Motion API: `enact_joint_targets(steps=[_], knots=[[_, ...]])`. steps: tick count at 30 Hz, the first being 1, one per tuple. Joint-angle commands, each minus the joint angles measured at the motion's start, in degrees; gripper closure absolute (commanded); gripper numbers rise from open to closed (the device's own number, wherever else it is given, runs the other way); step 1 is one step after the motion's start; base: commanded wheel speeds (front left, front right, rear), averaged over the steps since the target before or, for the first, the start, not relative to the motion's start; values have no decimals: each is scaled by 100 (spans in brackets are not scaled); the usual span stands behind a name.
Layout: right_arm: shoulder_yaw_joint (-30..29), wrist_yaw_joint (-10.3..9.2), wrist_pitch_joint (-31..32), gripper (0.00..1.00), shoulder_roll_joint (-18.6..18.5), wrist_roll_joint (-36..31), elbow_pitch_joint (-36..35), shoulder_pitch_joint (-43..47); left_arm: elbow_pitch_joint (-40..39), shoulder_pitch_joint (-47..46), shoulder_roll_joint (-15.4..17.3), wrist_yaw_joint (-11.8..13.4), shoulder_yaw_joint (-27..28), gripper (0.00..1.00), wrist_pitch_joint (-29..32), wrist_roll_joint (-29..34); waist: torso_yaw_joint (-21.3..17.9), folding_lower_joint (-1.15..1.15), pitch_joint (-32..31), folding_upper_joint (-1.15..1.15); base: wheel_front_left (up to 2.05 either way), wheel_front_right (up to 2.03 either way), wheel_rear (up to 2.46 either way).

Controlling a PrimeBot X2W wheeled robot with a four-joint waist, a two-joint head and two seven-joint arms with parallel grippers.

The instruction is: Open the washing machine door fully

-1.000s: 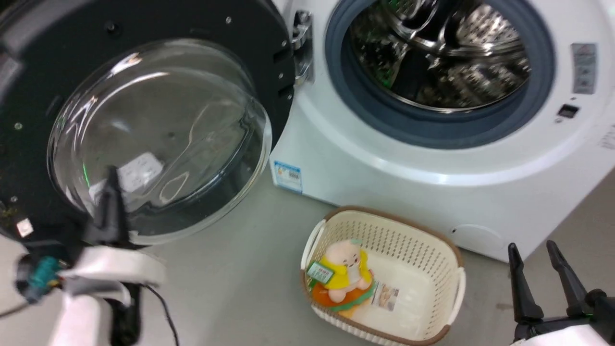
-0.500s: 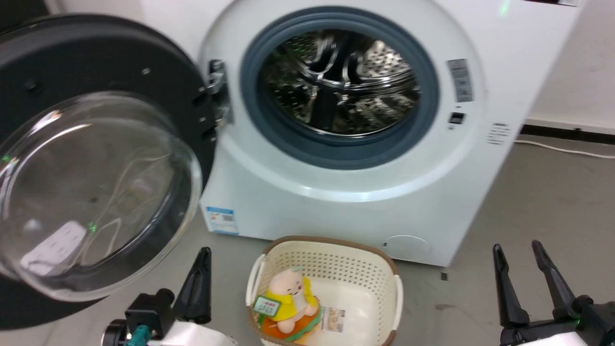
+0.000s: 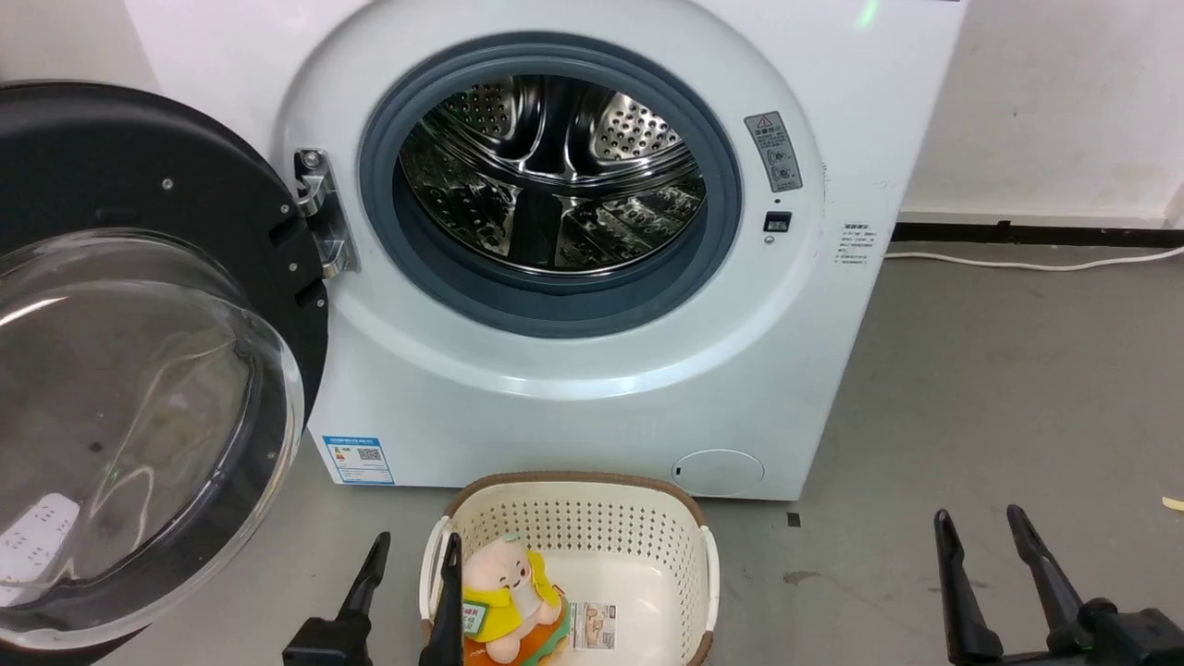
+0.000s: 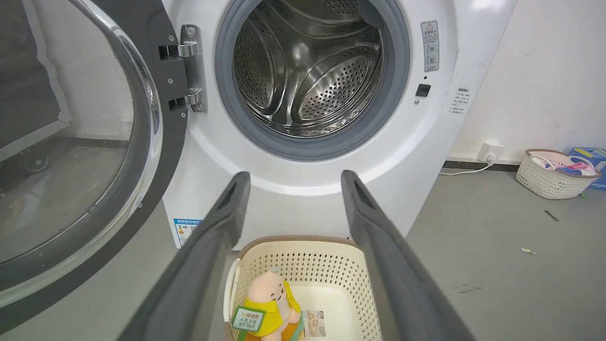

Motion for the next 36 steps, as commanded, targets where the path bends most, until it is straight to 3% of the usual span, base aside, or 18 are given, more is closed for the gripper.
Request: enact_joint_targets(steps=[1, 36], knots=[[6, 6, -24, 0, 27, -39, 36, 70, 20, 97, -20, 25, 20, 0, -30, 91, -7, 0, 11, 0, 0, 0, 0], [-8, 6, -25, 0, 85, -51, 5, 30, 199, -62, -134, -20, 114, 0, -30, 130, 150, 0, 46, 0, 0, 0, 0]])
